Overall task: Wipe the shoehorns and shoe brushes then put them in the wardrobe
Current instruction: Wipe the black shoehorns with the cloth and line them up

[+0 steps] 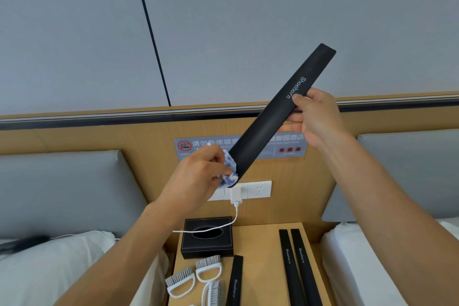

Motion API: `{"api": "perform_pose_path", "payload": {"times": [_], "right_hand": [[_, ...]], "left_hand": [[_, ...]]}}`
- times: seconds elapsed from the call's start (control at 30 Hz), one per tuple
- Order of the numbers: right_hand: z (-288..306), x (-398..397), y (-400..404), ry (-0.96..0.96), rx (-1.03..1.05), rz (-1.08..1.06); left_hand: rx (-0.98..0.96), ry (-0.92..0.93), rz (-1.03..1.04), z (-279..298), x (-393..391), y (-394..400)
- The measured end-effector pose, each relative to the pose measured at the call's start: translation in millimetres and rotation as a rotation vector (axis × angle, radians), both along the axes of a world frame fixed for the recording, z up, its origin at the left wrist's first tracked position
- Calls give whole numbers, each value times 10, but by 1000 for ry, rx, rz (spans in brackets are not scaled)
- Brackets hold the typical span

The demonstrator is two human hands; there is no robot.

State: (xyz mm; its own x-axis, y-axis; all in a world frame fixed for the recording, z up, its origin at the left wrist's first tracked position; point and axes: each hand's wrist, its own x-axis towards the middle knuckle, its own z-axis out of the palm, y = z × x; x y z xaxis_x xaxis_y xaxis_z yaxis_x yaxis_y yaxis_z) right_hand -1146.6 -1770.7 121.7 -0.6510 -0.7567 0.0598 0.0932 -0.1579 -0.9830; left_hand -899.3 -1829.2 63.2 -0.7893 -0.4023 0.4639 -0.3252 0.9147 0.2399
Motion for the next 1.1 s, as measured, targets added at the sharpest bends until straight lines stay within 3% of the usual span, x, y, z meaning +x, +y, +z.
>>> {"api": "perform_pose_path", "payload": {"times": [0.5, 0.97, 1.1], "right_hand": [[-124, 199, 5, 13, 26, 29], [-390, 539, 176, 29, 148, 455], [-439, 531, 213, 23, 151, 589]], "left_hand": [[40, 1, 34, -33, -51, 58], [157, 300, 46, 220, -297, 122], [147, 302, 116, 288, -310, 43]]}}
